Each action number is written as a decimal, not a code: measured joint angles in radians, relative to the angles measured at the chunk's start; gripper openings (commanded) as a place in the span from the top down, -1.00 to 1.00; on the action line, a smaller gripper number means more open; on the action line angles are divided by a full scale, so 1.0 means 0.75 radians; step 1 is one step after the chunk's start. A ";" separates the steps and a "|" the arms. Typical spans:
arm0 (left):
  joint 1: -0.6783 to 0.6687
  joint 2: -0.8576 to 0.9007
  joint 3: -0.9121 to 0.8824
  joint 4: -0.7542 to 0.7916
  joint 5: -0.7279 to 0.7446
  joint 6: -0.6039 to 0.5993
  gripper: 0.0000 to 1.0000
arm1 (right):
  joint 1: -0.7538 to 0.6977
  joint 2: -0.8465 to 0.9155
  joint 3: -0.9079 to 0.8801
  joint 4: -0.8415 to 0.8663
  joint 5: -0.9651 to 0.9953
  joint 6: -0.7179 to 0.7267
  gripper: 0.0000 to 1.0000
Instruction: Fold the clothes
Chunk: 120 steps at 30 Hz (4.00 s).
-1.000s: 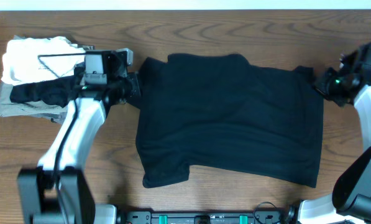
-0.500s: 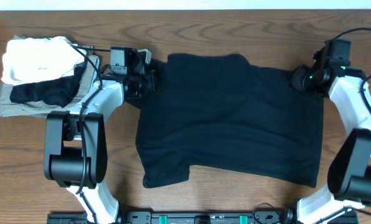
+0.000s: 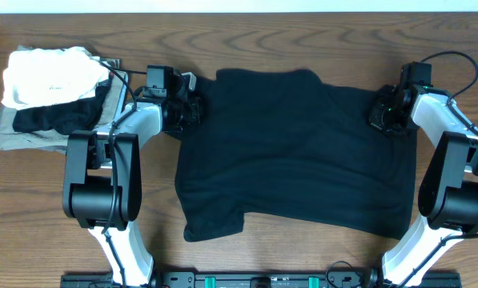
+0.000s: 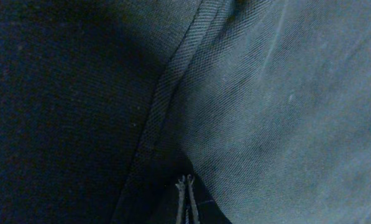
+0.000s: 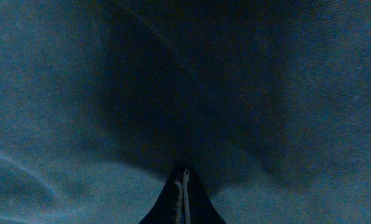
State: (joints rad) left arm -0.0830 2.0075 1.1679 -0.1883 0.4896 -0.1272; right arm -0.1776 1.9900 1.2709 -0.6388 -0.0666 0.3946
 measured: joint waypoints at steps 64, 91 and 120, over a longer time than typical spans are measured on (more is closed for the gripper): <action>0.007 -0.657 0.022 -0.876 -0.313 0.065 -0.96 | -0.002 -0.247 0.285 -0.876 -0.030 -0.052 0.19; 0.005 -0.974 0.022 -1.288 -0.448 -0.183 -0.96 | 0.026 -0.247 0.284 -0.759 -0.032 -0.042 0.03; -0.080 0.011 0.160 0.467 -0.023 -0.125 0.88 | 0.026 -0.222 0.284 -0.302 -0.030 -0.054 0.44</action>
State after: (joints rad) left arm -0.1432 2.0155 1.2881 0.1623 0.4725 -0.2211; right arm -0.1581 1.8233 1.4837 -0.8654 -0.0891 0.3542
